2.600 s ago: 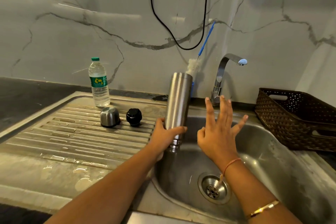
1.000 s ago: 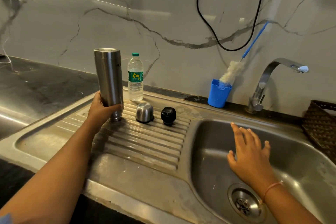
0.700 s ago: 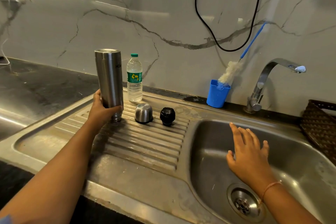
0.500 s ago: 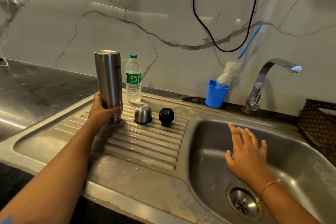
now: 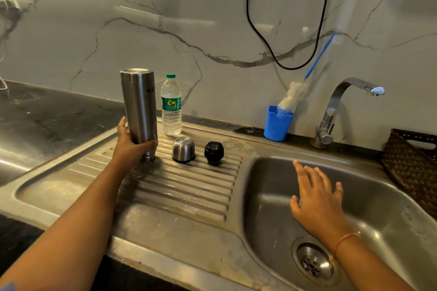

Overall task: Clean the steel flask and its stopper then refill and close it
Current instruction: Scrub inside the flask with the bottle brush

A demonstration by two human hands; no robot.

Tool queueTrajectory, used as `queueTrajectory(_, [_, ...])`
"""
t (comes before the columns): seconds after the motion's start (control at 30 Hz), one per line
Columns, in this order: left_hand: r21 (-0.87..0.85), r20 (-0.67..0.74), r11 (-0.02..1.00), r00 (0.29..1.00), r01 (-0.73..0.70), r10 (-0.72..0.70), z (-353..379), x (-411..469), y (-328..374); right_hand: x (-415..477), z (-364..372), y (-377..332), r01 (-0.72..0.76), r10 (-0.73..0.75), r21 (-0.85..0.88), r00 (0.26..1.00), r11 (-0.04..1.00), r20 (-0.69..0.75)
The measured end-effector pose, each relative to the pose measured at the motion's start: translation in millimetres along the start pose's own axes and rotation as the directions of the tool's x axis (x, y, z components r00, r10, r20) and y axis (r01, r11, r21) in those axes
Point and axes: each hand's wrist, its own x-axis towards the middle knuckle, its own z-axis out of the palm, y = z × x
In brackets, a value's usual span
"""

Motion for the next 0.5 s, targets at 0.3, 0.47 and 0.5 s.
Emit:
queueTrajectory(0.3, [0.227, -0.495, 0.872, 0.720, -0.433, 0.486, 13, -30, 22, 2, 5, 2, 0.011, -0.009, -0.030, 0.998, 0.999, 0.055])
queueTrajectory(0.47, [0.253, -0.261, 0.701, 0.651, -0.666, 0.713, 78, -85, 48, 4, 8, 2, 0.079, -0.072, -0.059, 0.991, 0.995, 0.111])
queueTrajectory(0.5, [0.222, -0.103, 0.677, 0.674, -0.701, 0.732, 94, -100, 50, 5, 8, 0, 0.103, -0.094, -0.073, 0.988, 0.992, 0.124])
